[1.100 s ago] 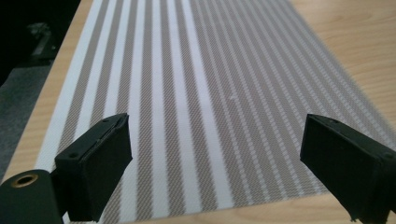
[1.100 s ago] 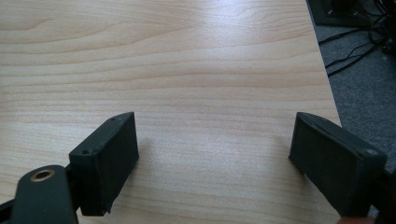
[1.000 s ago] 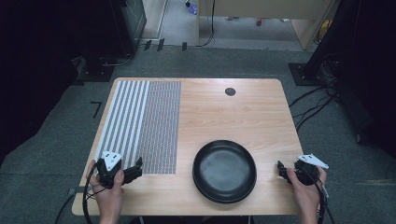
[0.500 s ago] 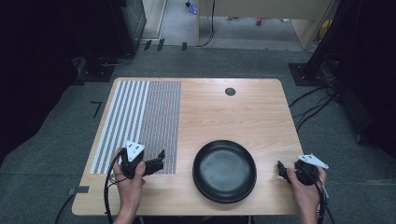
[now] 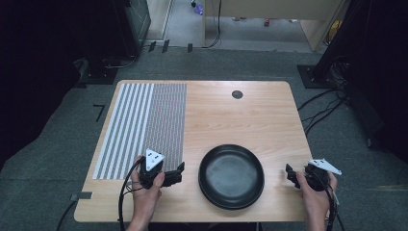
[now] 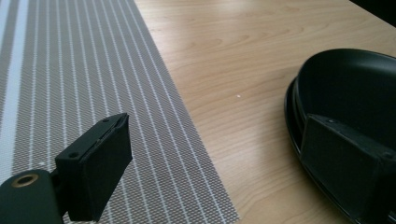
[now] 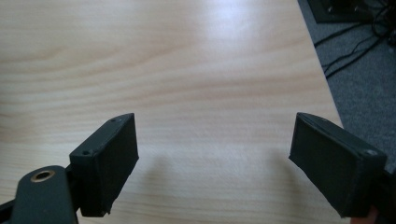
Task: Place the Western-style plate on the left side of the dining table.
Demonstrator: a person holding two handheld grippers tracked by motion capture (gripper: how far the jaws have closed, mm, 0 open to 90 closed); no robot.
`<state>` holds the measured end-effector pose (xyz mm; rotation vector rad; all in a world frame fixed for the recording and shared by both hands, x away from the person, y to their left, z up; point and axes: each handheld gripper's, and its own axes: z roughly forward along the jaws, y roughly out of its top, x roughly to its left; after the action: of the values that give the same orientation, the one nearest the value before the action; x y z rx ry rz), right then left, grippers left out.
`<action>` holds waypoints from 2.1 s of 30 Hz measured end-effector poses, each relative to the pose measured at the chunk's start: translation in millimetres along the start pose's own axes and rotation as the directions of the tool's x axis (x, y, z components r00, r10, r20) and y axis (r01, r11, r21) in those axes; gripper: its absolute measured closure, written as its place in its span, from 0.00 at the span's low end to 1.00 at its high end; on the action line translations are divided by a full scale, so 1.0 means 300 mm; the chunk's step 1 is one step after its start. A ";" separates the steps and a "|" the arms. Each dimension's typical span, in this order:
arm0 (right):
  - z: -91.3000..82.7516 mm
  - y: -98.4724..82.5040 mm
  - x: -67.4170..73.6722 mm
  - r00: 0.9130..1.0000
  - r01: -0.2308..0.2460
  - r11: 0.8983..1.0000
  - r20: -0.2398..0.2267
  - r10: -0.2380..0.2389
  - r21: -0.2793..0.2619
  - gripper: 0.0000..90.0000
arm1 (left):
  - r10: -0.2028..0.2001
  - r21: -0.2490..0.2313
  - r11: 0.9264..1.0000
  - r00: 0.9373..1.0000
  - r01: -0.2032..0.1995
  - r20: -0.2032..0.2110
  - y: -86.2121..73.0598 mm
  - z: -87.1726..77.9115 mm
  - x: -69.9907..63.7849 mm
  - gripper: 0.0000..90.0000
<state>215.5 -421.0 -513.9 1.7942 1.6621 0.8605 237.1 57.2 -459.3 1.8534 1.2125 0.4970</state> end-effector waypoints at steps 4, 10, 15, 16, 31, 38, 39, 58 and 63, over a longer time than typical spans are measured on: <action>-0.041 0.038 0.031 0.999 0.001 0.999 -0.040 -0.003 -0.037 0.16 | -0.002 0.006 1.000 1.000 0.002 0.024 -0.011 0.012 -0.022 0.10; -0.096 0.077 0.075 0.995 0.012 0.996 -0.096 -0.020 -0.086 0.16 | -0.001 0.014 1.000 0.999 0.000 0.054 -0.018 0.023 -0.045 0.10; -0.115 0.098 0.118 0.994 0.002 0.996 -0.108 -0.012 -0.094 0.17 | -0.002 0.022 1.000 0.998 0.000 0.064 -0.022 0.030 -0.055 0.10; -0.116 0.100 0.128 0.995 -0.005 0.996 -0.104 -0.004 -0.091 0.17 | -0.002 0.022 1.000 0.998 0.000 0.064 -0.022 0.030 -0.055 0.10; -0.099 0.095 0.279 0.983 0.001 0.995 -0.183 -0.019 -0.099 0.35 | -0.029 0.063 0.998 0.991 0.021 0.128 -0.044 0.055 -0.118 0.15; -0.086 0.082 0.308 0.975 -0.002 0.996 -0.221 -0.017 -0.087 0.45 | -0.024 0.062 0.998 0.989 0.016 0.146 -0.055 0.058 -0.138 0.20; -0.084 0.080 0.309 0.974 -0.004 0.997 -0.228 -0.014 -0.079 0.48 | -0.020 0.060 0.998 0.989 0.011 0.147 -0.058 0.058 -0.142 0.23; -0.054 0.044 0.299 0.943 -0.061 0.998 -0.326 0.067 0.028 0.89 | -0.021 0.108 0.994 0.971 -0.005 0.239 -0.097 0.077 -0.180 0.59; -0.053 0.039 0.296 0.933 -0.091 0.995 -0.346 0.102 0.048 0.94 | -0.028 0.110 0.994 0.965 -0.001 0.262 -0.101 0.079 -0.182 0.63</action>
<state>214.1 -334.1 -486.7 1.8377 1.8198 1.2639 212.4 4.0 -491.1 1.9316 1.0889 0.1701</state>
